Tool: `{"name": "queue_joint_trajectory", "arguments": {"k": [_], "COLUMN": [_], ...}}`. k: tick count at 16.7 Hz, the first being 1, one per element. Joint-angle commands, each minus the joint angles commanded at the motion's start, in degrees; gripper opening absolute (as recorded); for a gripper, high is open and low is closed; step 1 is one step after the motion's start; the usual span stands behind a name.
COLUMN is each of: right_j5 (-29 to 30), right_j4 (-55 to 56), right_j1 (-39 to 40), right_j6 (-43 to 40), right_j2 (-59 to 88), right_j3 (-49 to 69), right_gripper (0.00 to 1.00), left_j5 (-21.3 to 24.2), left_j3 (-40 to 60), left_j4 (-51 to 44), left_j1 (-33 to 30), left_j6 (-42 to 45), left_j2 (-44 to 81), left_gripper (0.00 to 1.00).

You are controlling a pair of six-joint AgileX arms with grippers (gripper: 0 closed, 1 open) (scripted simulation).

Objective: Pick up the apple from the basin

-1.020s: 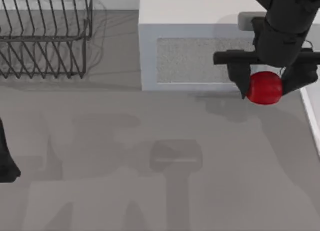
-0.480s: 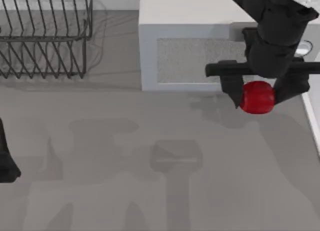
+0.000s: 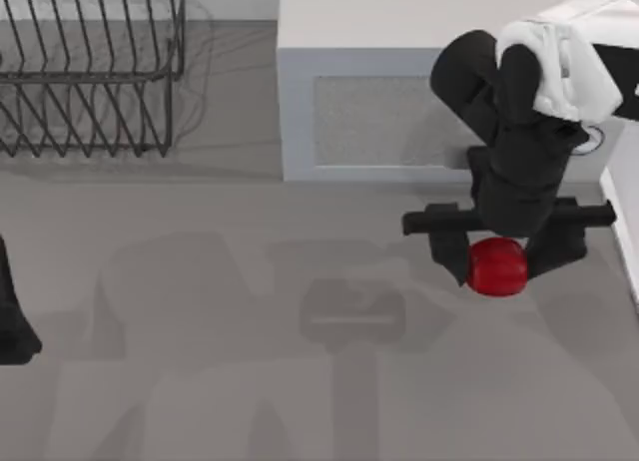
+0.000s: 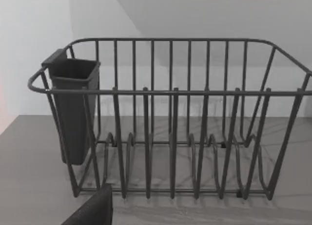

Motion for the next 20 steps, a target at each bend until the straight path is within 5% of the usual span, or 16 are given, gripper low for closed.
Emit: {"name": "queue_joint_trajectory", "arguments": {"k": [7,20], "right_j5": [0.7,0.7], "right_j4": [4.8,4.8], "right_j1": [-1.1,-1.1], "right_j6": [0.8,0.8], "right_j2": [0.6,0.6], "right_j3": [-1.4,-1.4], "right_gripper": [0.00,0.98], "left_j5": [0.0,0.0], "left_j3": [0.0,0.0], "left_j4": [0.0,0.0], "left_j1": [0.0,0.0], "left_j6": [0.0,0.0], "left_j2": [0.0,0.0], "left_gripper": [1.00,1.00]}}
